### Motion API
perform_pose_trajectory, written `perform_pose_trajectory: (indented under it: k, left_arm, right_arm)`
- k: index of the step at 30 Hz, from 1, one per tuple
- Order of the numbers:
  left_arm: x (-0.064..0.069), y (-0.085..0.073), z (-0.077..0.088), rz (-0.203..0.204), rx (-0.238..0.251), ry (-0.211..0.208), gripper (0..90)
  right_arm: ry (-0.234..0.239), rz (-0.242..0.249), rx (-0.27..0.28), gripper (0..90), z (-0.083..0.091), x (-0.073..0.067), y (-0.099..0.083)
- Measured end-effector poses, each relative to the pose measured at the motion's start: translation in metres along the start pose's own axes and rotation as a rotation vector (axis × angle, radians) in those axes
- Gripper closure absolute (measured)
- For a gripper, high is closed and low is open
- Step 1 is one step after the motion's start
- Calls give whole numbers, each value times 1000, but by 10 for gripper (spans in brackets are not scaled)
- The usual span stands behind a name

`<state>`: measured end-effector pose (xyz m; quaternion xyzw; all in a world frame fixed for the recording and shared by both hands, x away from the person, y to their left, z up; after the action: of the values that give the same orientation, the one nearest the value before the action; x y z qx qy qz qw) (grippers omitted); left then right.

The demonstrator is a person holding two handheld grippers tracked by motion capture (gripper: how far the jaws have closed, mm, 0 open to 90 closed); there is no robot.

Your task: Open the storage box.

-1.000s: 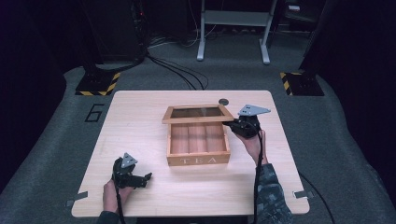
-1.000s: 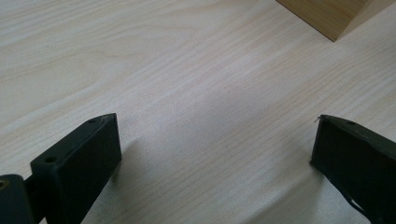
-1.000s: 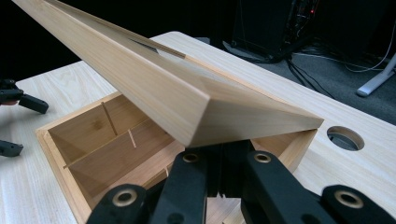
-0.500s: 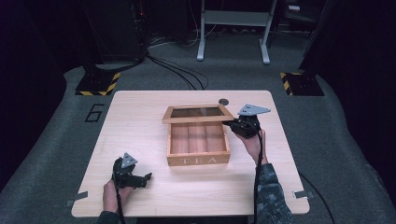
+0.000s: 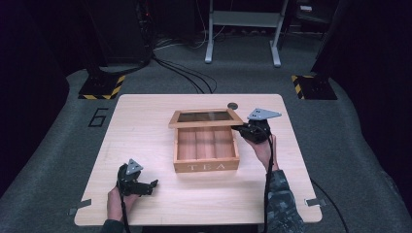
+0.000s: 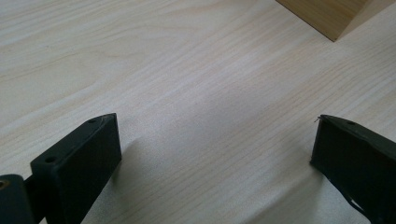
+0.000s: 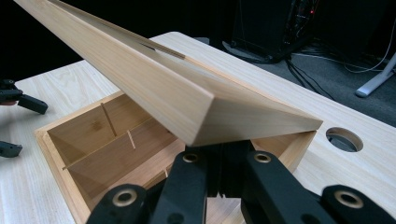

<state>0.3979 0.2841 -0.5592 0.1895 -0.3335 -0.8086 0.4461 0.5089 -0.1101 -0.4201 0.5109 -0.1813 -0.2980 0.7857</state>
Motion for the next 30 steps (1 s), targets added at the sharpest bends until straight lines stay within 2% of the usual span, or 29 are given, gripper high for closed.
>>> perform_pose_trajectory:
  k: [30]
  left_arm:
    - [0,0,0,0,0,0,13]
  right_arm:
    - [1,-5,-1,895,0,0,2]
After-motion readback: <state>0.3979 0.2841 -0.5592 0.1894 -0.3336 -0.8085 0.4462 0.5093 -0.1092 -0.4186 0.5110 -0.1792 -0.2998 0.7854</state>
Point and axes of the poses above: each handheld gripper's, and its own axes: z roughly backward along the jaws, y roughly out of its top, x roughly to its right, the point moved 4 cm from there along -z, roughly forward along the jaws, and after that the axes turned 1 degree about -x, right-handed, at the moved point
